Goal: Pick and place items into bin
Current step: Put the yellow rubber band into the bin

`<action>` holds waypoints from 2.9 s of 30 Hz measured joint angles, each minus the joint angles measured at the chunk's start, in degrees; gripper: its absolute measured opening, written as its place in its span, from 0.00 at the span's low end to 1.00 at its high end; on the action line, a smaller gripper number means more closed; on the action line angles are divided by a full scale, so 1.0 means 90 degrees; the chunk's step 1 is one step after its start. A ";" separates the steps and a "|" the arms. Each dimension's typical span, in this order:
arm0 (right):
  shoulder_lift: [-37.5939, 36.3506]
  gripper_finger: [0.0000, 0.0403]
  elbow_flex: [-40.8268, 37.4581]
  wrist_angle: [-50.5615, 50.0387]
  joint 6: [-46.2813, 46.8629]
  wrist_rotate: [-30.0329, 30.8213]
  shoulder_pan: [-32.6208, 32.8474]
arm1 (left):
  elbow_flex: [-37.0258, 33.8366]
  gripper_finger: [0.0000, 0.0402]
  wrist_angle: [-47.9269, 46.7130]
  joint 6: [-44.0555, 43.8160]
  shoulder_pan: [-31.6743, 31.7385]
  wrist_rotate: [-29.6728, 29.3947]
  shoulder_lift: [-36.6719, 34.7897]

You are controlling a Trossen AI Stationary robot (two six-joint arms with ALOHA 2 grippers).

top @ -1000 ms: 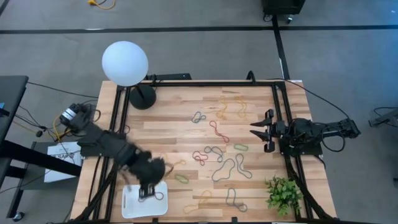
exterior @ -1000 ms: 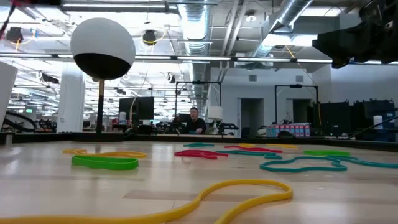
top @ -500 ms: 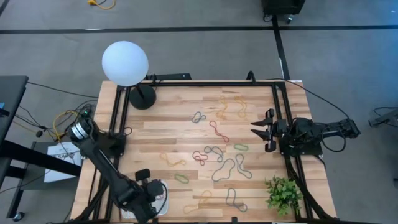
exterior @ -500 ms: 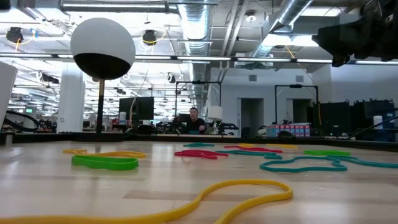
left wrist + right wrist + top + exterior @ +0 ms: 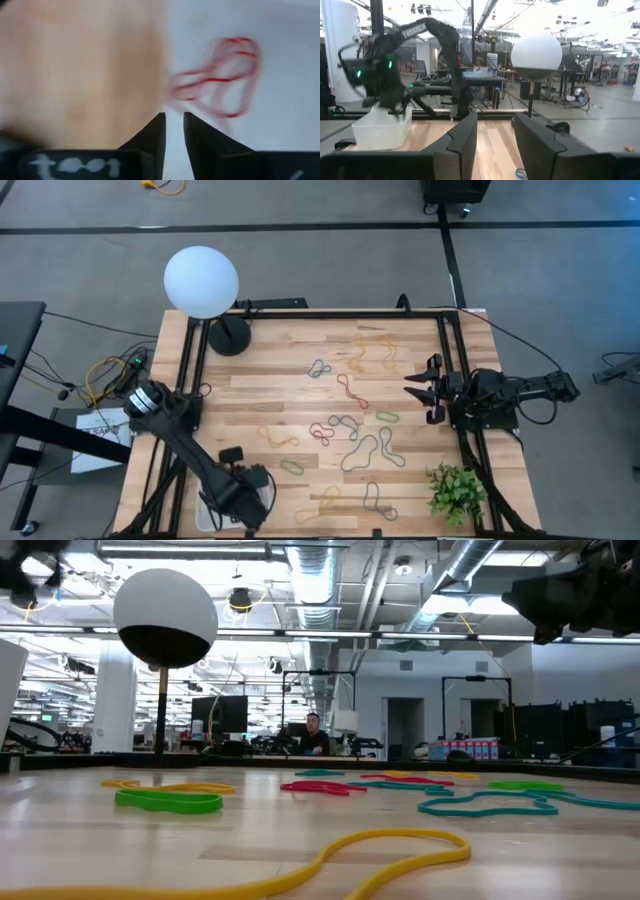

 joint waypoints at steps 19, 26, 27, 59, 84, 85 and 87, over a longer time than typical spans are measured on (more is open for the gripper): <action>0.2969 0.31 0.1987 -0.2217 0.1042 0.2761 -0.0609 | 0.0143 0.08 -0.1475 0.1505 0.0238 -0.6004 -0.4086; 0.4999 0.31 0.2604 -0.3133 0.2132 0.1260 -0.2530 | -0.1197 0.08 0.0317 0.1603 0.1026 -0.6319 -0.5460; 0.5300 0.31 0.2610 -0.3048 0.2231 0.1194 -0.2824 | -0.1436 0.08 0.0675 0.1807 0.1121 -0.6395 -0.5554; 0.9403 0.31 0.2633 -0.0221 0.2655 0.0566 -0.4736 | -0.2997 0.08 0.2846 0.2534 0.2280 -0.6316 -0.4931; 0.8953 0.01 0.2606 0.0601 0.2985 -0.0161 -0.3672 | -0.2997 0.08 0.2878 0.2278 0.2278 -0.6297 -0.4931; 0.8796 0.01 0.2606 0.0781 0.2986 -0.0266 -0.3537 | -0.2997 0.08 0.2899 0.2278 0.2278 -0.6281 -0.4931; 0.8524 0.01 0.2606 0.1218 0.2986 -0.0521 -0.3224 | -0.2997 0.08 0.3007 0.2319 0.2278 -0.6175 -0.4931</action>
